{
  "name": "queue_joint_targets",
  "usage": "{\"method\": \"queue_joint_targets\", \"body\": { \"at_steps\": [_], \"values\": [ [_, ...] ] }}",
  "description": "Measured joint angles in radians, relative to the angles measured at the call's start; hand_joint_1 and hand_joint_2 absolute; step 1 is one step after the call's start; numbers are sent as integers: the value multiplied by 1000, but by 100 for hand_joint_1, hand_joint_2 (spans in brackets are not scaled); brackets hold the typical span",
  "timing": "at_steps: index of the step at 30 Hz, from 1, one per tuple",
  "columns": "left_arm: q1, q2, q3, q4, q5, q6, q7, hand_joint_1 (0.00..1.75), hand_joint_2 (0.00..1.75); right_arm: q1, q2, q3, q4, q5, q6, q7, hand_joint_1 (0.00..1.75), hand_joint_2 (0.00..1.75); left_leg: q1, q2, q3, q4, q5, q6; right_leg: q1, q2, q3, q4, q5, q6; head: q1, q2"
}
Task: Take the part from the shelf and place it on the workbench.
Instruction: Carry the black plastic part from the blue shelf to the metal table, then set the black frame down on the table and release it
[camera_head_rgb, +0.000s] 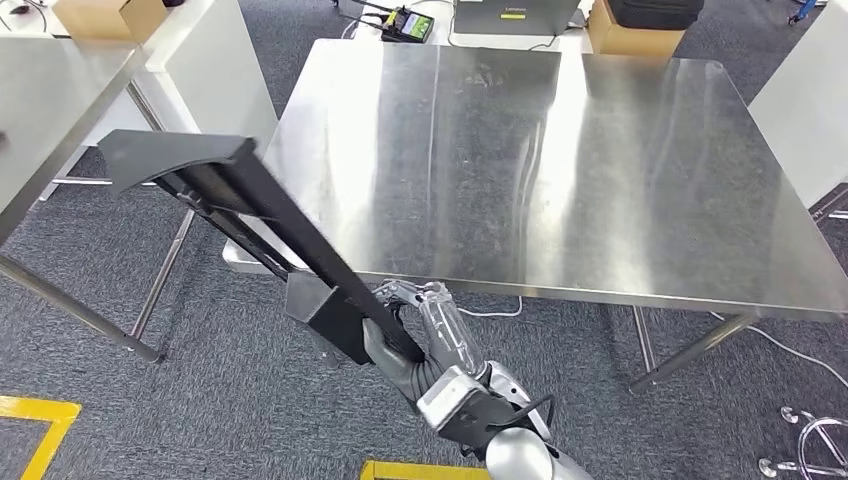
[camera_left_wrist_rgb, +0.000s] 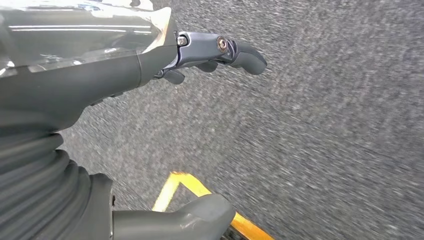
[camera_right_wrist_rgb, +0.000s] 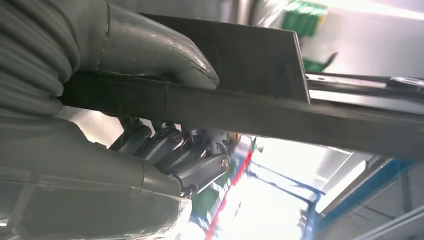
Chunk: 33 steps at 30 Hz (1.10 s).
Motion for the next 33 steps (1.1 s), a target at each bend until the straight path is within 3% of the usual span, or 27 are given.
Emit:
{"method": "queue_joint_targets", "body": {
  "at_steps": [1, 2, 3, 4, 6, 7, 8, 10, 12, 13, 14, 16, 18, 19, 22, 25, 30, 33],
  "values": [
    [0, -1, 0, 0, 0, 1, 0, 0, 175, -7, 4, 4, 5, 36, -5, 10, 175, 175, 0, -1, 16, 3, -15, -6, -5, -5, -2, -62, 55, 13, 1, 0],
    [-1, -1, 0, 0, 0, 2, 0, 0, 175, -12, 8, 8, 10, 60, -8, 17, 175, 175, 0, -3, 24, 4, -29, -13, -8, -9, 1, -108, 104, 15, 2, 0],
    [-1, -1, 0, 1, 0, 2, -1, 0, 175, -16, 11, 12, 14, 79, -11, 24, 175, 175, 0, -3, 32, 8, -40, -20, -8, -13, 2, -138, 140, 7, 0, 0],
    [-1, -2, 0, 1, 0, 3, -1, 0, 175, -21, 17, 15, 17, 106, -13, 35, 175, 175, 0, -3, 42, 14, -47, -27, -7, -16, 6, -152, 156, -11, -2, 0],
    [-1, -4, 2, 1, 0, 5, -4, 0, 175, -38, 29, 20, 22, 197, -17, 73, 175, 175, 6, 3, 45, 38, -49, -36, -8, -13, 28, -160, 168, -41, -6, 0],
    [-1, -6, 5, 1, 0, 6, -5, 0, 175, -53, 36, 23, 25, 254, -15, 96, 175, 175, 9, 7, 31, 70, -49, -40, -9, -13, 41, -166, 165, -53, -7, 0],
    [-2, -7, 7, 0, 0, 8, -6, 0, 175, -70, 40, 24, 28, 306, -9, 116, 175, 175, 12, 10, 5, 117, -57, -45, -12, -12, 53, -173, 163, -60, -7, 0],
    [-3, -10, 14, 0, 0, 13, -4, 0, 175, -107, 47, 25, 37, 403, 9, 151, 175, 175, 18, 14, -75, 237, -105, -57, -12, -12, 70, -180, 156, -71, -8, 0],
    [-2, -12, 22, 0, 0, 19, 3, 0, 175, -141, 54, 21, 48, 510, 27, 181, 175, 175, 25, 16, -143, 303, -151, -68, -13, -10, 81, -182, 146, -74, -8, 0],
    [-2, -12, 25, 0, 0, 21, 7, 0, 175, -156, 56, 18, 53, 560, 37, 194, 175, 175, 29, 18, -157, 292, -142, -73, -14, -8, 87, -181, 140, -72, -8, 0],
    [-2, -13, 28, 0, 0, 23, 11, 0, 175, -170, 57, 14, 58, 597, 46, 205, 175, 175, 33, 20, -155, 250, -107, -76, -15, -7, 95, -181, 134, -69, -8, 0],
    [-1, -14, 34, 0, 0, 24, 16, 0, 175, -194, 60, 7, 65, 640, 62, 220, 175, 175, 40, 24, -128, 120, -1, -80, -15, -5, 111, -180, 120, -58, -9, 0],
    [0, -17, 41, 0, 0, 24, 22, 0, 175, -216, 63, 0, 72, 673, 81, 239, 175, 175, 40, 26, -109, 42, 46, -74, -10, -4, 115, -177, 108, -44, -11, 0],
    [1, -19, 45, 0, 0, 22, 24, 0, 175, -227, 64, -3, 74, 698, 92, 253, 175, 175, 39, 25, -107, 30, 49, -71, -5, -4, 113, -174, 101, -40, -11, 0],
    [4, -24, 52, 1, 0, 5, 28, 0, 175, -261, 60, -14, 80, 791, 124, 293, 175, 175, 31, 20, -101, 29, 63, -67, 4, -7, 116, -174, 91, -48, -5, 0],
    [4, -24, 58, 2, 0, -12, 28, 0, 175, -291, 46, -27, 84, 845, 138, 315, 175, 175, 19, 16, -103, 30, 63, -62, 0, -9, 124, -185, 95, -45, -4, 0],
    [5, -24, 70, 3, 0, -23, 27, 0, 175, -316, 34, -33, 89, 867, 146, 326, 175, 175, 15, 15, -103, 30, 58, -48, -3, -10, 130, -198, 97, -41, -4, 0],
    [4, -23, 74, 3, 0, -43, 33, 0, 175, -340, 30, -33, 94, 917, 195, 386, 175, 175, 13, 15, -103, 30, 58, -43, -5, -10, 131, -201, 99, -34, -4, 0]
  ]
}}
